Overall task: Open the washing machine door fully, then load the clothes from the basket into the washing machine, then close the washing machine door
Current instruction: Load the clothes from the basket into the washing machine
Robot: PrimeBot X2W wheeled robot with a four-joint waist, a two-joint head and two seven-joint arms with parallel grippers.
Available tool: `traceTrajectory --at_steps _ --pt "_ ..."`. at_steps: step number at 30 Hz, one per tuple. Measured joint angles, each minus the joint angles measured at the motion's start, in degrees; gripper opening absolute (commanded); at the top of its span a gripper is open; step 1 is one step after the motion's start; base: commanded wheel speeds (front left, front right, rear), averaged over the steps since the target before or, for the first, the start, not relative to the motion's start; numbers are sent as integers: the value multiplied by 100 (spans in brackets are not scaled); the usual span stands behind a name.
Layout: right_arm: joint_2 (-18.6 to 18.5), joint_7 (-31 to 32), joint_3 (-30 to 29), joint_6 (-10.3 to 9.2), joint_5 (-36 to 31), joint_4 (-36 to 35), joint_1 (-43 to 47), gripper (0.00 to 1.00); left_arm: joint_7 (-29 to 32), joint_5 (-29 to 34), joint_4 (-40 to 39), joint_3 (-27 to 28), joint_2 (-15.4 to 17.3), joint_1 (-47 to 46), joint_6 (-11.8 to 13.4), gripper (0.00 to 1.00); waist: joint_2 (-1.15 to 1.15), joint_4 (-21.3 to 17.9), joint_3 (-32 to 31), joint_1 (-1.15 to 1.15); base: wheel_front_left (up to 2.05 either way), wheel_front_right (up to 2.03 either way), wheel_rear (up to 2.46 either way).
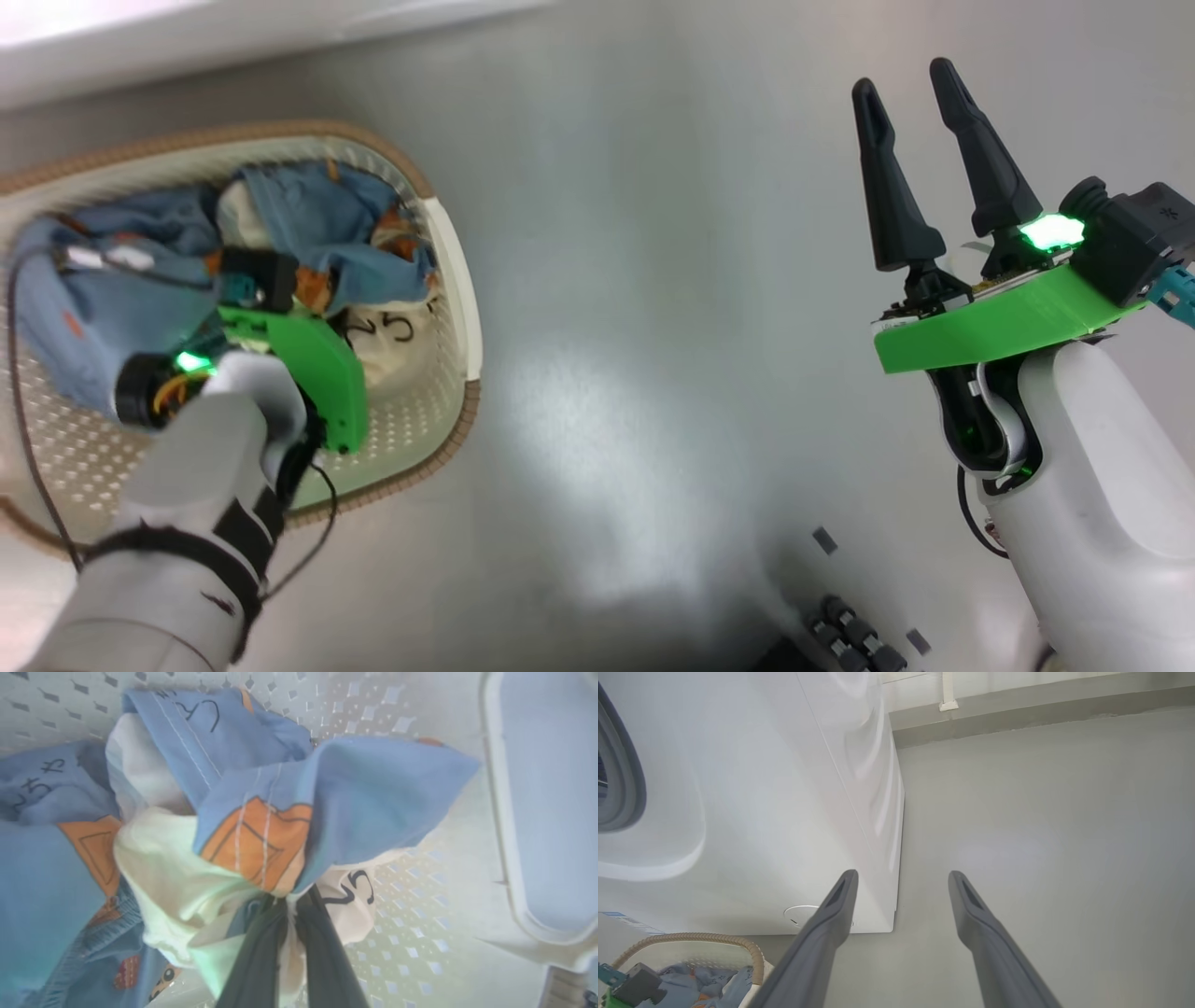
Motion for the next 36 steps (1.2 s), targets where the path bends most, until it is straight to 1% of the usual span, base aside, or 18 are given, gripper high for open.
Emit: traceTrajectory --at_steps 4,8,9,10,17,27,30,36 --pt "-21 0 11 0 3 47 8 100 -237 -105 -1 34 -70 192 -93 0 0 45 -219 0 0 0 0" --pt "-41 0 36 0 12 110 90 100 -524 -185 -34 20 -115 416 -143 0 0 103 -541 0 0 0 0" --pt "-54 0 43 0 16 146 165 100 -679 -277 -93 30 -145 533 -158 0 0 134 -713 0 0 0 0" --pt "-54 0 43 0 16 146 165 100 -679 -277 -93 30 -145 533 -158 0 0 134 -713 0 0 0 0" --pt "-132 0 52 0 112 292 413 100 -992 -709 -669 15 -220 983 -168 0 0 266 -1334 -1 0 0 0" --pt "-221 0 -11 0 165 436 836 100 -1323 -1345 -1521 -8 -34 1491 -168 0 0 513 -2196 -1 0 0 0" --pt "-224 0 -19 0 181 471 944 100 -1372 -1430 -1745 5 22 1635 -168 0 0 585 -2445 -1 0 0 0" --pt "-237 0 -64 0 305 544 1245 100 -1415 -1514 -2242 285 201 1980 -168 0 0 688 -2944 -1 0 0 0"
